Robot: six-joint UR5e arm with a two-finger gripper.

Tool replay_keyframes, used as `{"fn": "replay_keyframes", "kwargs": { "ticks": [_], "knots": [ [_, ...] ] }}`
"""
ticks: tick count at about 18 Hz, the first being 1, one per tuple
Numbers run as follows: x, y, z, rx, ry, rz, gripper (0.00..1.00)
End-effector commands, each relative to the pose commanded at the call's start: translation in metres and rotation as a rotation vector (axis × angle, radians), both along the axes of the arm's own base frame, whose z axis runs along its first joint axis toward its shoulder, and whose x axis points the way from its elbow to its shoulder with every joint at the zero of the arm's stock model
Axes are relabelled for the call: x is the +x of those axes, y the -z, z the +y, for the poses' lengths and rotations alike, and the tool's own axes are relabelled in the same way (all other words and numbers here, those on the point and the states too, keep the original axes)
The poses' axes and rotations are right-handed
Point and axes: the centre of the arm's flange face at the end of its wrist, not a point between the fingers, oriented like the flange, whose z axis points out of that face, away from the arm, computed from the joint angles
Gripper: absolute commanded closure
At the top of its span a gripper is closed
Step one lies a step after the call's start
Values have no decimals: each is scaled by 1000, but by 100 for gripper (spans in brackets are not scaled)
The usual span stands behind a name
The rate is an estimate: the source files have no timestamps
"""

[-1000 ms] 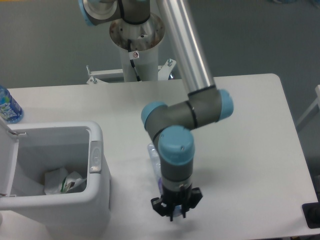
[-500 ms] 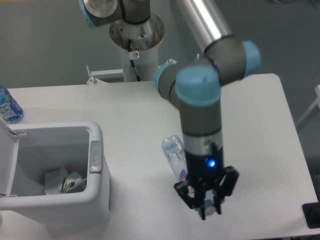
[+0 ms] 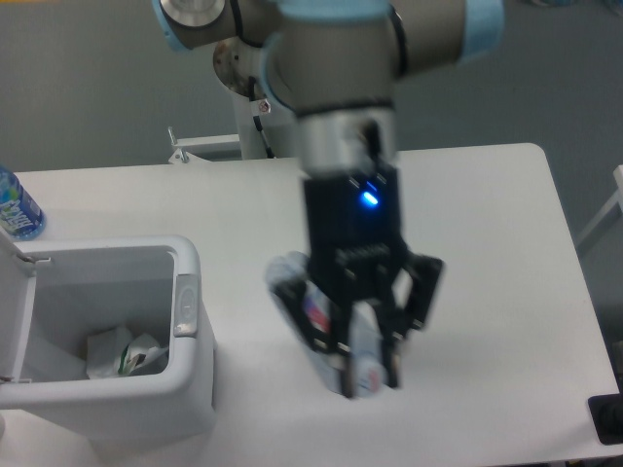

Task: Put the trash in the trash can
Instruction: 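Lift the held tube and swing it toward the trash can, then lower the tube into the trash can and open the gripper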

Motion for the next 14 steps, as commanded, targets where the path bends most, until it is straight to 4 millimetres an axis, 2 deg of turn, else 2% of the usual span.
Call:
{"fn": "replay_keyframes", "kwargs": {
  "ticks": [2,6,10,14],
  "knots": [
    [36,-1,14,0,55,3,73],
    [73,-2,29,1,114,2,73],
    [100,16,47,-24,163,-13,73],
    [106,36,61,-48,187,-27,73]
  ]
}}
